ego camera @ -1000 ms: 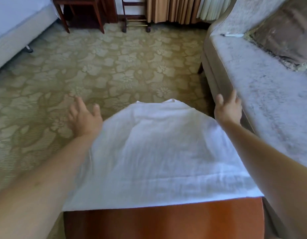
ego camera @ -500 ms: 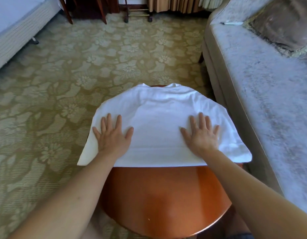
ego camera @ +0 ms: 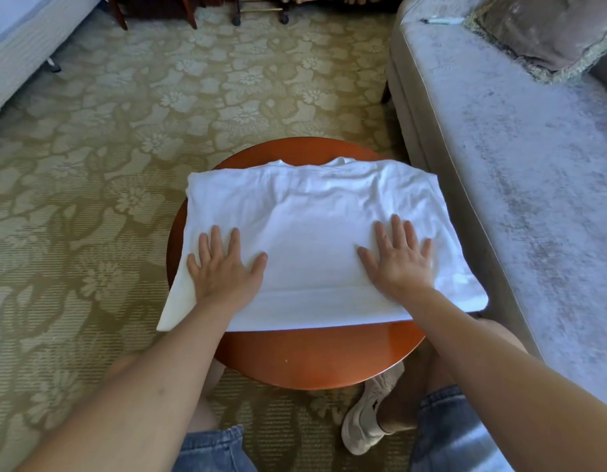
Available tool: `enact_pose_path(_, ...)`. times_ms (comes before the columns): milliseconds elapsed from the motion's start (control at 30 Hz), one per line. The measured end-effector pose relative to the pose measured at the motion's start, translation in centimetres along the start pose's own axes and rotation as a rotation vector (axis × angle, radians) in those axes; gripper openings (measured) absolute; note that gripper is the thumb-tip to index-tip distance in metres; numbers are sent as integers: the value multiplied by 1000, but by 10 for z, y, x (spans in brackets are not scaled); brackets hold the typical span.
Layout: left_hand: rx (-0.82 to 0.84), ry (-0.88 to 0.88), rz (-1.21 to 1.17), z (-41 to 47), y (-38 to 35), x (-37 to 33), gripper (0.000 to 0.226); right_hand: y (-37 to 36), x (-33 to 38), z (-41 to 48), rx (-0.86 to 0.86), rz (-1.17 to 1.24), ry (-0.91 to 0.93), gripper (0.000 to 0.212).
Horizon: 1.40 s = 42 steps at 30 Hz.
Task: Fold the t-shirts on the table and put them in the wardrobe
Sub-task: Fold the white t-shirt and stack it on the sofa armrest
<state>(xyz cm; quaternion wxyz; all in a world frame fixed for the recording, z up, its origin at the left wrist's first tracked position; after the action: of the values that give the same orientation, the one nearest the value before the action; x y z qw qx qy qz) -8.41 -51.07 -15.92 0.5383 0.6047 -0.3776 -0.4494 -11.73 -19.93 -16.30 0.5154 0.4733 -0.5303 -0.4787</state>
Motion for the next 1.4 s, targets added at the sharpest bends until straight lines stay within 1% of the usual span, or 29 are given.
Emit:
enact_pose_path(200,3,15,-37,-9,-1,4,67,-3,-4,-6,22,-18,20,75)
enact_pose_path(333,-17,66,-61,-8,-1,6,73,-4,-4,-4,12,-15,17,75)
enact_pose_path(433,-89,203,-251,-2,14,17,86,-6,-5,-5,25,-39,15,75)
enact_pose_path(533,-205,388,-410,7,31,44,83,-5,-5,-5,27,-56,15,75)
enact_pose_path(600,-193,484,-428,10,33,61,86,-6,-4,-5,28,-55,13,75)
enact_pose_path(633,-167,497,-414,12,32,66,89,-6,-4,-4,32,-53,11,75)
enact_pose_path(733,-106,470,-380,20,33,66,93,-5,-4,-5,29,-41,6,75)
enact_pose_path(867,-13,457,-482,33,35,63,96,-4,-2,-5,30,-33,8,74)
enact_pose_path(967,22,358,-497,37,36,59,103,-3,-2,-7,35,-26,8,75)
enact_pose_path(1033,20,300,-490,36,37,59,102,-4,-3,-8,47,-18,5,74)
enact_pose_path(1100,33,248,-529,37,34,62,99,-3,-3,-7,50,-11,0,74)
enact_pose_path(1233,121,146,-593,41,29,67,88,-1,-2,-7,54,-4,0,75)
enact_pose_path(1333,122,90,-640,43,29,66,71,6,2,-7,-11,-39,-13,76)
enact_pose_path(1400,111,72,-634,43,28,66,66,10,14,-9,-41,-1,14,76)
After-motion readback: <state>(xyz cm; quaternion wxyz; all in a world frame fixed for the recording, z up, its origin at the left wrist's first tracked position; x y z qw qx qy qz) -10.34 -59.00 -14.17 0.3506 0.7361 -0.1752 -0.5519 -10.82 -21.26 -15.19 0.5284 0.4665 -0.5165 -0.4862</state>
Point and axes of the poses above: each hand's wrist, its own z-axis towards the middle knuckle, its own y-axis out of the back of the hand, x = y × z, the point moved 9 cm from there along z, towards the middle knuckle, and after that the axes turned 11 degrees about -x, right-handed, at the moved point
